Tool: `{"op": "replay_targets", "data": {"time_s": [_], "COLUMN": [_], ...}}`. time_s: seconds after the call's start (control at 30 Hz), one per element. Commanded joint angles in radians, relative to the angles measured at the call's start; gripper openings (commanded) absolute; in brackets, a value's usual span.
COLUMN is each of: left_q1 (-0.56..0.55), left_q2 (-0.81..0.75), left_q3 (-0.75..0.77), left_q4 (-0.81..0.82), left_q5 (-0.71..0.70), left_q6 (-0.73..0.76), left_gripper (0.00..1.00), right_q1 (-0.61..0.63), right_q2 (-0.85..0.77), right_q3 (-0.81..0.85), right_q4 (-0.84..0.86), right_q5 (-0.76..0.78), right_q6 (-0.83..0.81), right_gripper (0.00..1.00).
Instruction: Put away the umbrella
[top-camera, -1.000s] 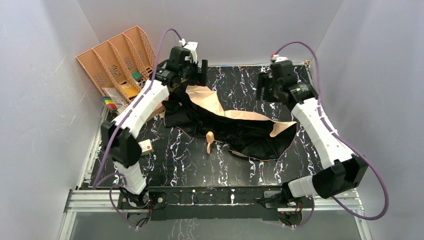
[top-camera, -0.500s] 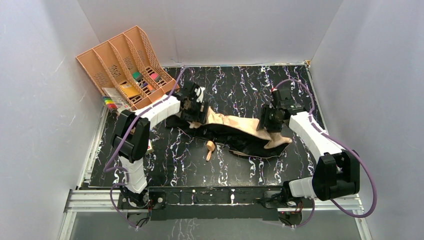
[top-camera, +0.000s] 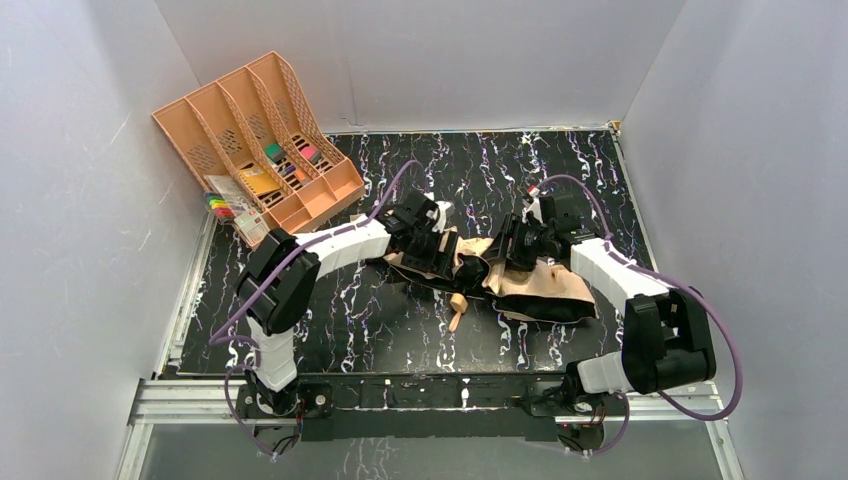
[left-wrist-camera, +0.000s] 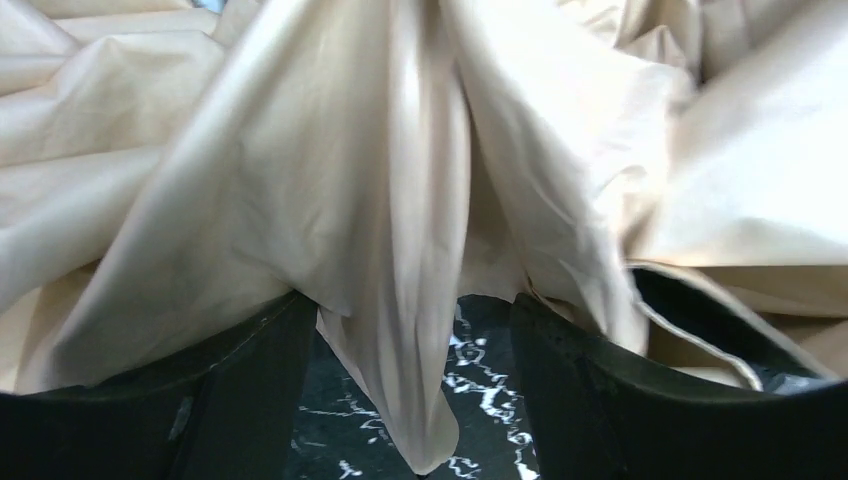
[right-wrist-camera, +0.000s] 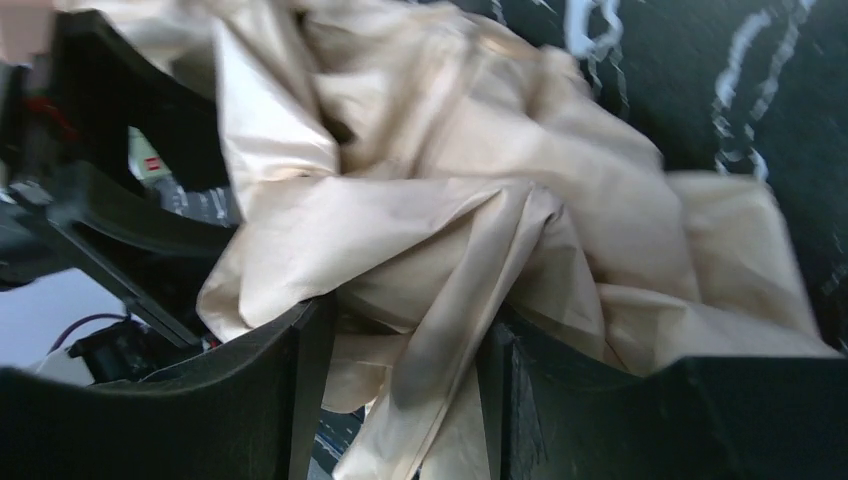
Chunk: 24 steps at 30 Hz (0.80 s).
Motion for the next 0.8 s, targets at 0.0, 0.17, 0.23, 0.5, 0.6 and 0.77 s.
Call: {"op": "replay_targets", "data": {"time_s": [0.0, 0.17, 0.23, 0.5, 0.6, 0.77], "left_q1": [-0.017, 0.048, 0.099, 0.302, 0.327, 0.340], "left_q2": [-0.045, -0.175, -0.250, -0.257, -0.165, -0.041], "left_q3": [0.060, 0.118, 0.132, 0.225, 0.278, 0.330], "left_q4": [0.034, -0.076, -0.104, -0.150, -0.163, -0.167], "left_q5": [0.038, -0.044, -0.055, -0.072, -0.103, -0.152], "left_q6": [-0.049, -0.014, 0.004, 0.084, 0.115, 0.135], "left_gripper": [0.70, 0.77, 0.81, 0.82, 0.75, 0.65], "right_q1": [0.003, 0.003, 0.001, -0.011, -0.050, -0.186], "right_q2": [-0.019, -0.139, -0.197, -0.286, -0.227, -0.141], "right_q3": [0.040, 0.161, 0.191, 0.247, 0.268, 0.236], "right_q4": [0.195, -0.069, -0.162, -0.318, -0.303, -0.252], "right_q5": [-0.136, 0.175, 0.332, 0.801, 0.874, 0.766], "right_q6": [0.016, -0.079, -0.095, -0.138, -0.171, -0.187], "right_gripper": [0.62, 0.69, 0.72, 0.73, 0.64, 0.45]}}
